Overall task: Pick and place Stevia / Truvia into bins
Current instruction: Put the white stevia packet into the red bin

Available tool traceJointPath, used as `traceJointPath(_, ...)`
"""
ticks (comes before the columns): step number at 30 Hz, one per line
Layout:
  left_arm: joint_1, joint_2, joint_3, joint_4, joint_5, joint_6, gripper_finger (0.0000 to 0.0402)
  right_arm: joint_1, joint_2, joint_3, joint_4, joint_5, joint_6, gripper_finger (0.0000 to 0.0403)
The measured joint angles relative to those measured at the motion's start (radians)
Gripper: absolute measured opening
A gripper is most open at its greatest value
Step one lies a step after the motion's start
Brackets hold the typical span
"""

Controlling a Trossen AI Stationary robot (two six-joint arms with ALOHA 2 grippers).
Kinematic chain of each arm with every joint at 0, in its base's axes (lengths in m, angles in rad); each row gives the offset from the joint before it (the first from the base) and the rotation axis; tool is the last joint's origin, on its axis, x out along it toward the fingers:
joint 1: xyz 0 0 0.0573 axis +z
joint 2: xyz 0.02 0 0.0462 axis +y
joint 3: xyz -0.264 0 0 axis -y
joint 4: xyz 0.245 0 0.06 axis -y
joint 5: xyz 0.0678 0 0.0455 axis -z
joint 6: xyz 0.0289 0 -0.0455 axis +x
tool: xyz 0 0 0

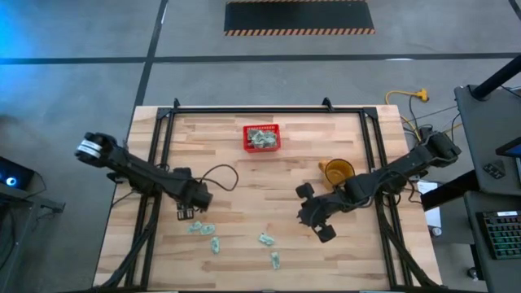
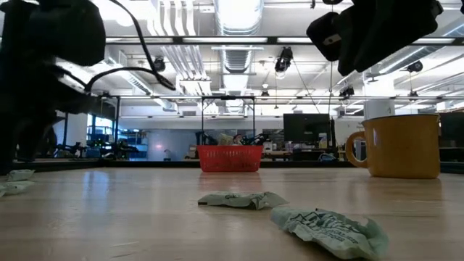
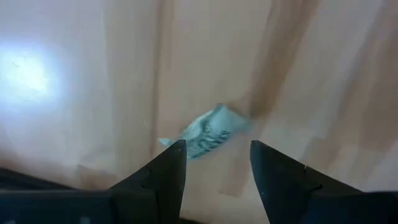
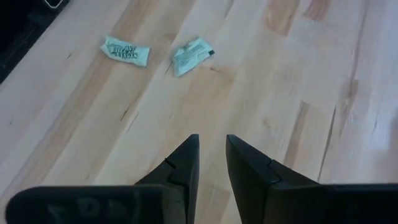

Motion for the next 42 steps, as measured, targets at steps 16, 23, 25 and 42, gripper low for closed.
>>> traceJointPath(16, -0.014, 0.166, -0.007, 0.004, -0.047, 0.023, 0.0162, 0.0, 0.002, 0.0, 0.003, 0.0, -0.001, 0.0068)
traceJointPath(23, -0.014, 0.167, 0.003, 0.019, -0.047, -0.004, 0.0162, 0.0, 0.002, 0.0, 0.007, 0.0, -0.005, 0.0069)
traceJointPath(25, -0.013, 0.168, 0.01, 0.029, -0.048, -0.006, 0.0159, 0.0, 0.002, 0.0, 0.008, 0.0, -0.006, 0.0068)
traceJointPath(42, -0.014, 0.168, 0.027, 0.089, -0.052, -0.011, 0.0024, 0.0, 0.002, -0.002, 0.014, 0.0, -0.006, 0.0063)
